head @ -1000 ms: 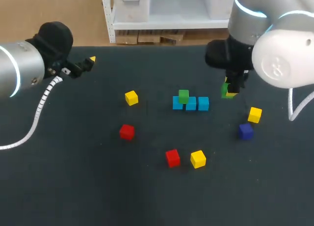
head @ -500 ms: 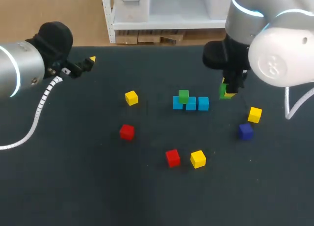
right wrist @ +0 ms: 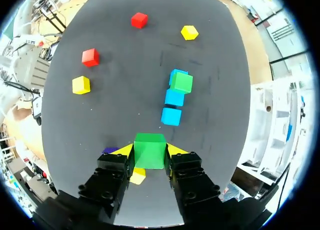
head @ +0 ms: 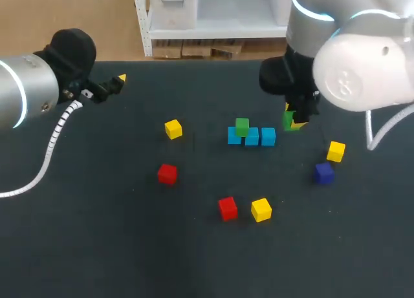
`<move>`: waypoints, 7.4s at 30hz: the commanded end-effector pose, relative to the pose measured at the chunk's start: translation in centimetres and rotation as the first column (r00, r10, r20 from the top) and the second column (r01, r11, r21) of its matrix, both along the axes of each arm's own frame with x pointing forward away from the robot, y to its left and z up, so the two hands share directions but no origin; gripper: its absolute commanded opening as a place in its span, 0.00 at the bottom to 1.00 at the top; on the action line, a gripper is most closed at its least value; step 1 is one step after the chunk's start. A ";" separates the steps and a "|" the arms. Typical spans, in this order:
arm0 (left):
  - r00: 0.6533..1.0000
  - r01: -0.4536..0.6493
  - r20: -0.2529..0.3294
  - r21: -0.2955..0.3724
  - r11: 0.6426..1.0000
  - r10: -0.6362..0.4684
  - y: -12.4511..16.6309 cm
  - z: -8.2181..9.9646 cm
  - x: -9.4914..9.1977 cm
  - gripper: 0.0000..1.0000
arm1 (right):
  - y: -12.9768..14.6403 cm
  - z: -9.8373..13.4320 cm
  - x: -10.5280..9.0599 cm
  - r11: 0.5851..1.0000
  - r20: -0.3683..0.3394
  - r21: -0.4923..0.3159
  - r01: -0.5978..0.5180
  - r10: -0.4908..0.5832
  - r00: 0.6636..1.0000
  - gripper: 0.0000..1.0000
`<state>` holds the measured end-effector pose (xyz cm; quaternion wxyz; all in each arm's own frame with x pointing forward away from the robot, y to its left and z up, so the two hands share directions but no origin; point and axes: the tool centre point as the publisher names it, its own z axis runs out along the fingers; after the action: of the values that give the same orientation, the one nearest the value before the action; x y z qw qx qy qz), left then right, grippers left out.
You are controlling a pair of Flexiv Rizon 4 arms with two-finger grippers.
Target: Place the blue cubes, place green cubes on the blue cubes, place the yellow cubes on the green cubes, then place the red cubes on the yellow cubes, and place purple cube on the red cubes.
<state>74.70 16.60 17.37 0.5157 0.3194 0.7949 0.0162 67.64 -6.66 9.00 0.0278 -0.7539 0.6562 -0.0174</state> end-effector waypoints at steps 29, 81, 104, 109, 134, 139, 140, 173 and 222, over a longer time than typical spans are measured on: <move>1.000 -0.002 0.003 0.001 1.000 0.002 -0.1 -0.1 0.0 1.00 | 4.5 -4.2 3.7 0.997 -0.141 -0.077 -0.011 0.000 0.990 0.00; 1.000 -0.002 0.003 0.001 1.000 0.002 -0.1 -0.1 0.0 1.00 | 4.8 -6.5 4.4 0.998 -0.156 -0.045 0.047 -0.053 0.986 0.00; 1.000 -0.002 0.003 0.001 1.000 0.002 -0.1 -0.1 0.0 1.00 | 4.8 -6.9 4.6 0.998 -0.161 -0.046 0.047 -0.054 0.986 0.25; 1.000 -0.002 0.003 0.001 1.000 0.002 -0.1 -0.1 0.0 1.00 | 4.7 -6.9 4.5 0.998 -0.161 -0.048 0.042 -0.050 0.986 0.49; 1.000 -0.002 0.003 0.001 1.000 0.002 -0.1 -0.1 0.0 1.00 | 4.3 -6.4 4.5 0.997 -0.138 -0.056 0.050 -0.057 0.989 0.47; 1.000 -0.002 0.003 0.001 1.000 0.002 -0.1 -0.1 0.0 1.00 | 4.4 -6.5 4.5 0.997 -0.136 -0.055 0.046 -0.053 0.989 0.44; 1.000 -0.002 0.003 0.001 1.000 0.002 -0.1 -0.1 0.0 1.00 | 4.5 -6.5 4.5 0.998 -0.134 -0.054 0.043 -0.050 0.990 0.44; 1.000 -0.002 0.003 0.001 1.000 0.002 -0.1 -0.1 0.0 1.00 | 0.9 -2.9 4.2 0.985 -0.027 -0.040 0.167 -0.168 0.985 1.00; 1.000 -0.002 0.003 0.001 1.000 0.002 -0.1 -0.1 0.0 1.00 | -8.6 -2.3 0.6 0.950 -0.021 -0.070 0.304 -0.306 0.952 1.00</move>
<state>74.71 16.59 17.37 0.5158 0.3195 0.7948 0.0162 68.09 -15.41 6.55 -0.0093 -0.6448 0.7636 -0.0315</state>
